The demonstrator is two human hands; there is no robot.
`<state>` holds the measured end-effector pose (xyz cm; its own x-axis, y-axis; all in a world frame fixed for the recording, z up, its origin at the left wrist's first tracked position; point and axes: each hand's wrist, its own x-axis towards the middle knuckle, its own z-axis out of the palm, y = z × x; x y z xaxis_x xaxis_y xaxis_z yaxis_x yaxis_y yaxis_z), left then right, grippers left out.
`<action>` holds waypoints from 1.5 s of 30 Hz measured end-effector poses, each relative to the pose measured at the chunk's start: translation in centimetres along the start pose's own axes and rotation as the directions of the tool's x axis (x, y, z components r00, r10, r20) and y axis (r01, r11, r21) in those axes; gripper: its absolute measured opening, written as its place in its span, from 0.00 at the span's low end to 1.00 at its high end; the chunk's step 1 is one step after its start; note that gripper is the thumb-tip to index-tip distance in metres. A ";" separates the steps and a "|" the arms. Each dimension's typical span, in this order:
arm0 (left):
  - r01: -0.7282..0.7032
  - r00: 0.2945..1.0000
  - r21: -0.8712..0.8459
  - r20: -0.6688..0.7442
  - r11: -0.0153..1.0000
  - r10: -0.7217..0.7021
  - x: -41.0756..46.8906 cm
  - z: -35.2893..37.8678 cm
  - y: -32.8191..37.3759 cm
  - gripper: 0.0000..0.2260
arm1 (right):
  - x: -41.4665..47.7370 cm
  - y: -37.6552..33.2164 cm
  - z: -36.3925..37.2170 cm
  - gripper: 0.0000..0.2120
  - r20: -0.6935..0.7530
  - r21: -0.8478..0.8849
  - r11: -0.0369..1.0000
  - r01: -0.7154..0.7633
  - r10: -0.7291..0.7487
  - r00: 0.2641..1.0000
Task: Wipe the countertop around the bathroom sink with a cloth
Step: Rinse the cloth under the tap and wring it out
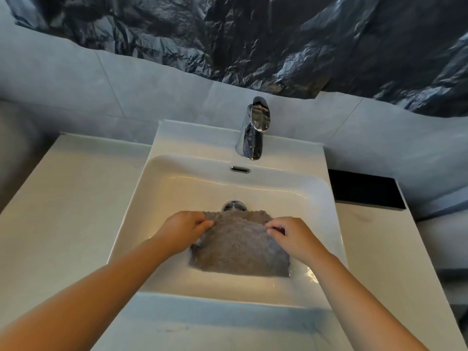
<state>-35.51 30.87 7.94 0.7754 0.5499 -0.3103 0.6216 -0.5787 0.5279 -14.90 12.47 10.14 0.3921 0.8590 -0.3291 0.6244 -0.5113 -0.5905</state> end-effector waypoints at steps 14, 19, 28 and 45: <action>-0.242 0.966 0.022 0.104 0.970 0.238 4.2 1.7 -1.0 0.10 | 4.7 2.9 1.9 0.11 0.033 -0.281 0.955 0.092 -0.086 0.996; -0.220 0.970 0.050 0.112 0.974 0.214 4.1 1.0 -1.9 0.11 | 4.4 3.2 2.2 0.10 -0.061 -0.288 0.957 0.044 -0.064 0.996; -0.360 0.916 0.123 0.234 0.925 0.325 3.7 1.6 -1.4 0.11 | 5.2 3.1 1.9 0.10 -0.057 -0.252 0.967 0.026 -0.042 0.998; -0.066 0.993 0.226 0.114 0.972 0.040 3.3 0.7 -3.1 0.11 | 3.6 2.6 1.6 0.10 -0.107 -0.271 0.962 0.031 -0.062 0.992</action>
<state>-34.80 34.08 4.70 0.8075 0.4538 -0.3768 0.5784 -0.7344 0.3552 -12.94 14.28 6.20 0.4223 0.8816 -0.2109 0.7962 -0.4720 -0.3786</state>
